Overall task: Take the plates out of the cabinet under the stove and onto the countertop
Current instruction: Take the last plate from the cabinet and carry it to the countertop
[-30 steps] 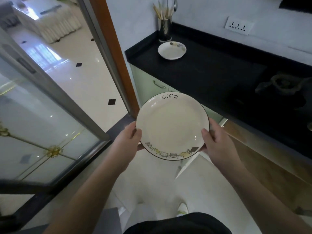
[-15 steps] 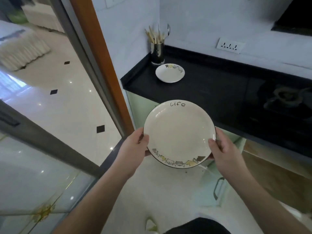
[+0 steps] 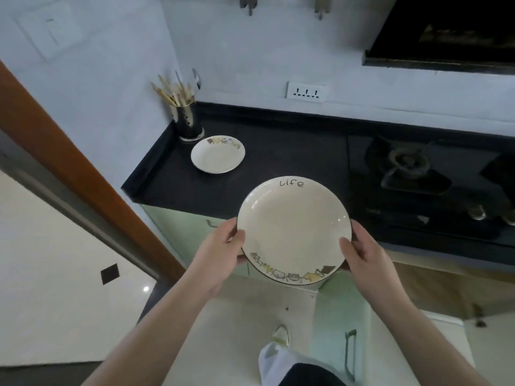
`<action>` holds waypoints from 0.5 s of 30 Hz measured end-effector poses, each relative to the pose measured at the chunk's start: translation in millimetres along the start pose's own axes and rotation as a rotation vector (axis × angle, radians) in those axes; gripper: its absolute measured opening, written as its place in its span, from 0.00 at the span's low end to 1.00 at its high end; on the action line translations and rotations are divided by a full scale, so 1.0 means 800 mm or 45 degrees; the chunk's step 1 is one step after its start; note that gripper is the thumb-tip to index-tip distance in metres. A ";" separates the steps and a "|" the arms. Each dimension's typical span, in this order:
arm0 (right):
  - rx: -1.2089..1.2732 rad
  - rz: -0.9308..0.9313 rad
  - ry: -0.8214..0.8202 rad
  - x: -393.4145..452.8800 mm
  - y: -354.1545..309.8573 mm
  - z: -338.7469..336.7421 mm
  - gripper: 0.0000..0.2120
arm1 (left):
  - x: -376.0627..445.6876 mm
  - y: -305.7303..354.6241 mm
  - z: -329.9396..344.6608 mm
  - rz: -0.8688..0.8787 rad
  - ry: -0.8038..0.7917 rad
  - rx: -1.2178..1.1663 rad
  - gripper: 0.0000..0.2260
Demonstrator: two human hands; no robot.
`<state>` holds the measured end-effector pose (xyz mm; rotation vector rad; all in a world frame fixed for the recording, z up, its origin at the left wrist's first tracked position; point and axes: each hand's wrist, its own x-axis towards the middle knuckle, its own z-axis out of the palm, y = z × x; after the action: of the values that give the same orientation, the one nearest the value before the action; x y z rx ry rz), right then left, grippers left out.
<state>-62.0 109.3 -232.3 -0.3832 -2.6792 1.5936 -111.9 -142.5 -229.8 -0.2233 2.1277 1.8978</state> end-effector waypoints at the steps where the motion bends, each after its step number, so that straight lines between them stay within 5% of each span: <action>1: 0.012 0.028 0.001 0.017 0.004 0.000 0.15 | 0.019 0.004 0.003 -0.017 -0.008 0.010 0.15; 15: 0.012 0.189 -0.073 0.232 0.020 0.009 0.18 | 0.219 0.021 0.021 -0.193 -0.011 0.041 0.14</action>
<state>-239.8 149.3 -272.2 -0.5571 -2.7428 1.6789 -281.5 -111.2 -269.6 -0.3588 2.0709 1.7746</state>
